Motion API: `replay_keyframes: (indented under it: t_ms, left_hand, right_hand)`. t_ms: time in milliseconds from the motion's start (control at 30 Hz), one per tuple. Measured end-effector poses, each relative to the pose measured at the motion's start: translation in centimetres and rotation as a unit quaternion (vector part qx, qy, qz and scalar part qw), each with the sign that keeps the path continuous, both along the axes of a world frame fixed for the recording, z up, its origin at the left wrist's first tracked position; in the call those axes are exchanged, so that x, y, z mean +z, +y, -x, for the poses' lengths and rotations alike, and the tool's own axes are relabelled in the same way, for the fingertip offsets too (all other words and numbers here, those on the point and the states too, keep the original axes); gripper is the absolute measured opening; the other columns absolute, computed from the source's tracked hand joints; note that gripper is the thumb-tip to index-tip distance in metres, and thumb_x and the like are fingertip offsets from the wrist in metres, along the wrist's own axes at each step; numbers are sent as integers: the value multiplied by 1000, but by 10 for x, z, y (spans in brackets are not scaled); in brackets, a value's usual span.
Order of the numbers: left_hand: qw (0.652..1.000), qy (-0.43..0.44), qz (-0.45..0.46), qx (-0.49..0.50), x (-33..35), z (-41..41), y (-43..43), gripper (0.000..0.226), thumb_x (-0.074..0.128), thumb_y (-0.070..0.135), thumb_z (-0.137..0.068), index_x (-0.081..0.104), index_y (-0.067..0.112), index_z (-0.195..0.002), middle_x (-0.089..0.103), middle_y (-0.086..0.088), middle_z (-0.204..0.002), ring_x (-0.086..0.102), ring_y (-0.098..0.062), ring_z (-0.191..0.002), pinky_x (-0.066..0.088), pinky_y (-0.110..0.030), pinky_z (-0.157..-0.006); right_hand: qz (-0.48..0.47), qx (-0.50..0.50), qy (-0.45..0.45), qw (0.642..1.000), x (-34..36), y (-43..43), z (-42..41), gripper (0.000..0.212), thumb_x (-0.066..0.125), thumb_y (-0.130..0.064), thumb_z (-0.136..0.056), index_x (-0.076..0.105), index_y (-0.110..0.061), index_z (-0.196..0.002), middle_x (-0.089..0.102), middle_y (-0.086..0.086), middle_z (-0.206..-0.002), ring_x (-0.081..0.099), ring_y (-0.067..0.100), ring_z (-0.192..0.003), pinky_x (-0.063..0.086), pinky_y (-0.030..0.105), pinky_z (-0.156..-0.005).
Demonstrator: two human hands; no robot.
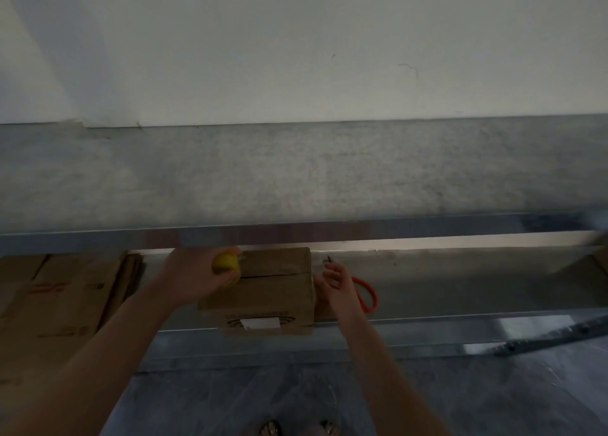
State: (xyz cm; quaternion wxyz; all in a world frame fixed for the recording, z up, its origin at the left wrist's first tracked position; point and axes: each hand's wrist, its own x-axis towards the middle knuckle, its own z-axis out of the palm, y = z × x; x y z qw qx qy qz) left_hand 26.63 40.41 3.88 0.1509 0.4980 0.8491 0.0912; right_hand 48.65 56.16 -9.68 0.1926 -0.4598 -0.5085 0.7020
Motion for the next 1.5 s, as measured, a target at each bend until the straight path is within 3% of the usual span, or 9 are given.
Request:
replay_keyframes:
  t_ms: [100, 233, 367, 500, 633, 767, 1067, 1300, 1500]
  left_hand:
    - [999, -2, -28, -15, 3, -4, -1, 38, 67, 44, -84, 60, 35, -120, 67, 8, -111, 61, -14, -98, 48, -31, -83]
    - [998, 12, -64, -14, 3, -10, -5, 34, 71, 40, -82, 64, 31, -114, 65, 10, -106, 59, -14, -98, 43, -27, -78]
    - [997, 26, -77, -12, 4, -14, -8, 34, 72, 37, -82, 65, 27, -113, 63, 8, -107, 55, -15, -102, 43, -30, -81]
    - [999, 31, -41, -14, 8, -16, -6, 36, 68, 41, -84, 62, 32, -119, 58, 9, -109, 54, -14, -103, 42, -29, -80]
    - [999, 37, -30, -20, 14, -17, -7, 39, 65, 47, -85, 59, 37, -122, 58, 11, -113, 55, -13, -102, 45, -30, -82]
    - [998, 43, -33, -27, 18, -12, -17, 39, 68, 52, -80, 54, 39, -114, 61, 13, -110, 57, -12, -94, 47, -31, -78]
    - [998, -6, -52, -47, 11, 12, -26, 38, 65, 48, -84, 55, 33, -118, 62, 11, -115, 56, -13, -100, 48, -34, -83]
    - [972, -195, -127, -25, -1, 24, -35, 38, 73, 33, -83, 56, 31, -116, 62, 5, -115, 58, -16, -102, 50, -32, -83]
    - [955, -252, -154, 27, -10, 29, -35, 41, 78, 33, -76, 53, 51, -104, 58, 19, -103, 55, -1, -90, 40, -9, -68]
  right_hand:
    - [-40, 51, -26, 998, -3, 1, -7, 39, 71, -12, -88, 56, -31, -118, 61, -4, -115, 61, 18, -111, 52, 37, -98]
    - [-130, 118, -72, 982, 4, -5, -17, 39, 62, -15, -94, 58, -42, -122, 66, -19, -105, 65, 3, -102, 49, 14, -82]
    - [-214, 259, -125, 933, 14, -26, -14, 56, 50, -40, -96, 24, -65, -139, 62, -29, -100, 60, -12, -90, 43, 3, -71]
    - [-197, 285, -80, 935, 27, -23, -23, 97, 77, -34, -74, 10, -74, -130, 49, -30, -126, 55, 1, -115, 48, 15, -90]
    - [-296, 333, -92, 891, 52, -6, -6, 124, 69, -78, -63, -17, -50, -148, -5, -27, -160, 3, 1, -146, 13, 33, -119]
    - [-377, 392, -170, 822, 61, -3, 18, 105, 55, -70, -84, -14, -34, -154, -17, -17, -161, -11, 10, -149, 5, 49, -123]
    - [-419, 341, -168, 824, 36, -14, 1, 110, 40, -89, -68, -8, -41, -154, -23, -27, -157, -5, -1, -142, 9, 25, -113]
    - [-432, 374, -210, 793, 44, -9, -1, 101, 38, -90, -66, -19, -57, -143, -24, -32, -154, 16, 13, -148, 33, 47, -115]
    - [-422, 329, -201, 820, 40, -24, -1, 92, 38, -83, -73, -10, -54, -147, -20, -35, -155, 14, 2, -143, 30, 33, -114]
